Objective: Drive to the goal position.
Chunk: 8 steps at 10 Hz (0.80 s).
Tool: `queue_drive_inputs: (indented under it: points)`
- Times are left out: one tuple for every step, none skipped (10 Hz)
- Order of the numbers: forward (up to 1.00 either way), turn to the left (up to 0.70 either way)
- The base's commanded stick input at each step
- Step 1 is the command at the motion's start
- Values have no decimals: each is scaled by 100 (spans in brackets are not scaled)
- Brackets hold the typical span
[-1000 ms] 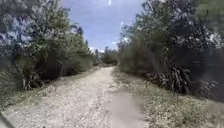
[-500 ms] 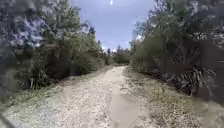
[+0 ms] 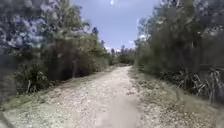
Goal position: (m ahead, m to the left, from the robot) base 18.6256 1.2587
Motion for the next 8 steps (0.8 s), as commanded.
queue_drive_inputs:
  points:
    - [50,1]
    - [50,1]
    - [50,1]
    - [50,1]
    - [50,1]
    - [50,1]
    - [50,1]
    - [50,1]
